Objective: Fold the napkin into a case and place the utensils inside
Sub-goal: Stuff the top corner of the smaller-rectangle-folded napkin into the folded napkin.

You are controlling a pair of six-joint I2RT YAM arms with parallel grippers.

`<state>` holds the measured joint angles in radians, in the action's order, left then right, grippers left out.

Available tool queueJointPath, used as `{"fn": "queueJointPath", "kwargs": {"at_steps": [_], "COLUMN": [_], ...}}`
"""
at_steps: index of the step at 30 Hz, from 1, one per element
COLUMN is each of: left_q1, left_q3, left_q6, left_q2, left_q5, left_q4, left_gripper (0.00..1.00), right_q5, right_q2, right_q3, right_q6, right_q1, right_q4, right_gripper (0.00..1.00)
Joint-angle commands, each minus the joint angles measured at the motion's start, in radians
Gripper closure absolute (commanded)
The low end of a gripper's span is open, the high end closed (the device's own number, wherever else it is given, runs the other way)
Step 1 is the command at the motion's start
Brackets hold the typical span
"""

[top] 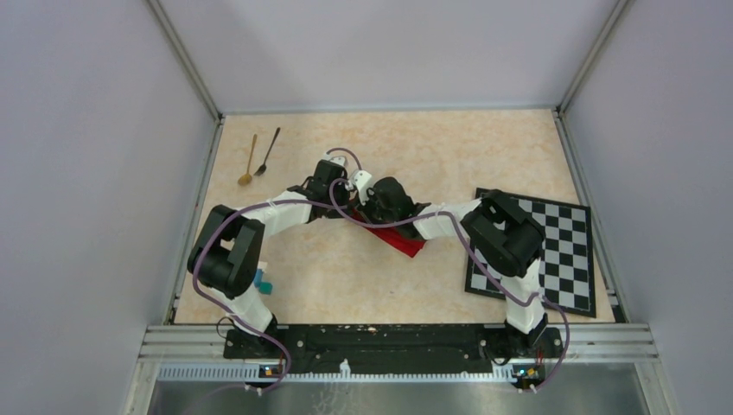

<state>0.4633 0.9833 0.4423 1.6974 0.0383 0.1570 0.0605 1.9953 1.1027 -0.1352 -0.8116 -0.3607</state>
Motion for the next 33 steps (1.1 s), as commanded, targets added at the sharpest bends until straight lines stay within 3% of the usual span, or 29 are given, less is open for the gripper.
{"fn": "queueJointPath", "kwargs": {"at_steps": [1, 10, 16, 21, 30, 33], "left_q1": [0.003, 0.008, 0.009, 0.009, -0.049, -0.081], "left_q3": [0.000, 0.014, 0.019, -0.006, -0.042, -0.069], "left_q6": [-0.004, 0.019, 0.051, 0.052, 0.100, 0.121], "left_q2": [-0.012, -0.022, -0.035, -0.076, -0.120, -0.185], "left_q5": [0.024, -0.001, -0.025, -0.028, 0.088, 0.125], "left_q4": [-0.047, -0.027, -0.024, -0.042, -0.034, -0.038], "left_gripper": [1.00, 1.00, 1.00, 0.99, 0.79, 0.67], "right_q5": [0.044, 0.139, 0.178, 0.151, 0.166, 0.194], "right_q2": [0.025, 0.059, 0.003, 0.045, 0.044, 0.040], "right_q3": [0.043, 0.069, -0.053, -0.006, -0.049, -0.071], "right_q6": [0.023, 0.120, 0.122, 0.142, 0.249, 0.284], "right_q1": [-0.011, -0.020, -0.024, -0.017, 0.012, 0.032], "right_q4": [-0.030, -0.053, -0.148, -0.098, -0.167, -0.196], "right_gripper": [0.80, 1.00, 1.00, 1.00, 0.96, 0.93]}}
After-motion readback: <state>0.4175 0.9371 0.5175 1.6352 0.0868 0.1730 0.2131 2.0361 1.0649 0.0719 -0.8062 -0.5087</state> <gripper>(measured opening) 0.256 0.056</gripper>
